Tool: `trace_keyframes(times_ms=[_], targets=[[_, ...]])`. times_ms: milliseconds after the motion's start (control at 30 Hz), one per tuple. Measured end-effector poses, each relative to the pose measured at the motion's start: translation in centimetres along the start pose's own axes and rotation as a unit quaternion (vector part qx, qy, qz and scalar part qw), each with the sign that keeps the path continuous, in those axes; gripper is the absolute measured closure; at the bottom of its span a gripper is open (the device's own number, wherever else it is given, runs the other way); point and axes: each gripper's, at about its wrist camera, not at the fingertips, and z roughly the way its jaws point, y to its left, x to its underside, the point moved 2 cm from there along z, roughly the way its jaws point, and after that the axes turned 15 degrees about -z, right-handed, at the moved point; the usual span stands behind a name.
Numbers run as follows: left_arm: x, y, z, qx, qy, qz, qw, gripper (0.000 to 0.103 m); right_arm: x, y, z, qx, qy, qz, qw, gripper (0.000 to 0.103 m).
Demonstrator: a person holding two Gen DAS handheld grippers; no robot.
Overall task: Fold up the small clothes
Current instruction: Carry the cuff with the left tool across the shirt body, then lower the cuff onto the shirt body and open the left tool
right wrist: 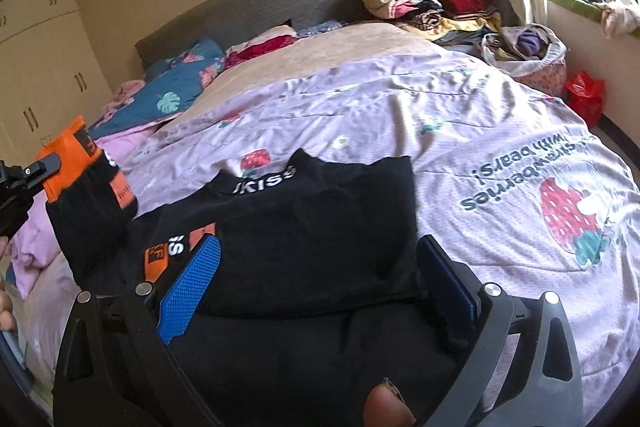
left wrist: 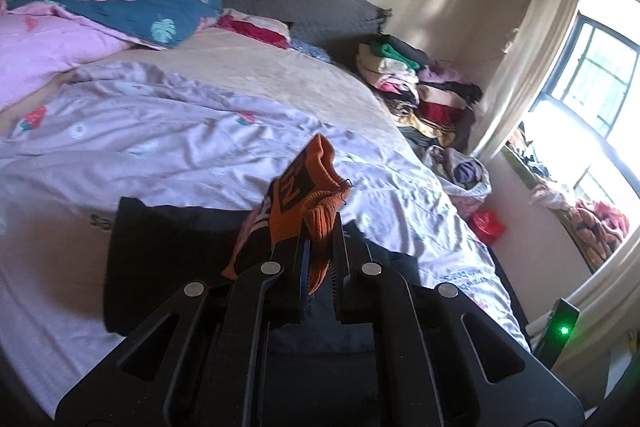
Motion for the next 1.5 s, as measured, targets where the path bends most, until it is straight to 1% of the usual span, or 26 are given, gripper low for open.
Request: trace_keyframes(times_ms=[100,233,367,567,867,933,967,1000,1033,1067,1100,1167,1200,1233,1267,1300,1333,1367,1400,1467,1500], targets=[[0.7,-1.1,0.8,0.014,0.006,0.008,0.9998,0.100,0.1,-1.0,-0.2,0.008,-0.001,0.010,1.000,0.005],[2.3,-2.3,2.6,0.026,0.026,0.022,0.9991,0.100,0.1,-2.4,-0.4,0.021,-0.001,0.026,0.999,0.005],[4.3,-2.6,4.5,0.035,0.056,0.030,0.9974,0.100,0.4,-3.8,-0.6,0.043,0.003,0.040,0.998,0.005],[7.6,-2.5,7.3,0.041,0.108,0.040,0.9925,0.100,0.8,-5.8,-0.8,0.060,0.007,0.064,0.996,0.005],[11.5,-2.6,9.9,0.048,0.170,0.059,0.9825,0.099,1.4,-7.3,-0.4,0.054,0.018,0.094,0.994,0.005],[12.2,-2.5,10.2,0.051,0.182,0.063,0.9800,0.096,1.5,-7.4,-0.3,0.054,0.020,0.098,0.994,0.005],[12.5,-2.4,10.2,0.052,0.185,0.064,0.9792,0.087,1.6,-7.5,-0.2,0.052,0.022,0.098,0.994,0.005],[12.7,-2.4,10.3,0.053,0.191,0.065,0.9780,0.076,1.6,-7.5,-0.1,0.051,0.023,0.096,0.994,0.005],[13.0,-2.3,10.3,0.057,0.199,0.066,0.9761,0.071,1.6,-7.5,0.0,0.050,0.024,0.094,0.994,0.005],[13.2,-2.4,10.1,0.060,0.202,0.070,0.9750,0.064,1.6,-7.4,0.1,0.047,0.026,0.091,0.994,0.005],[13.2,-2.4,9.9,0.060,0.202,0.074,0.9748,0.062,1.6,-7.1,0.3,0.040,0.028,0.084,0.995,0.005],[13.1,-2.1,9.4,0.055,0.193,0.084,0.9760,0.062,1.6,-6.4,0.7,0.021,0.032,0.071,0.997,0.006],[12.9,-1.8,9.1,0.049,0.186,0.086,0.9776,0.062,1.6,-5.6,1.0,0.003,0.033,0.059,0.998,0.009],[12.2,-1.1,8.7,0.032,0.171,0.087,0.9808,0.062,1.6,-4.9,1.3,-0.011,0.035,0.048,0.998,0.013],[11.6,-0.5,8.5,0.023,0.162,0.082,0.9831,0.062,1.6,-3.8,1.8,-0.027,0.040,0.029,0.998,0.022],[11.0,0.1,8.2,0.019,0.156,0.075,0.9847,0.061,1.7,-2.2,2.7,-0.044,0.052,0.005,0.998,0.028],[9.8,1.5,7.7,0.009,0.144,0.057,0.9879,0.060,1.8,-1.5,3.3,-0.050,0.059,-0.006,0.997,0.030],[9.1,2.2,7.5,-0.001,0.135,0.051,0.9896,0.056,1.9,-0.6,4.0,-0.054,0.069,-0.018,0.996,0.034],[7.9,3.6,6.8,-0.027,0.111,0.048,0.9922,0.049,2.1,0.0,4.5,-0.056,0.078,-0.025,0.995,0.036],[6.3,5.4,6.0,-0.065,0.076,0.049,0.9937,0.047,2.5,0.9,5.8,-0.054,0.097,-0.037,0.993,0.038],[5.6,6.5,5.5,-0.081,0.065,0.043,0.9936,0.047,2.8,1.1,6.4,-0.052,0.106,-0.037,0.992,0.040]])
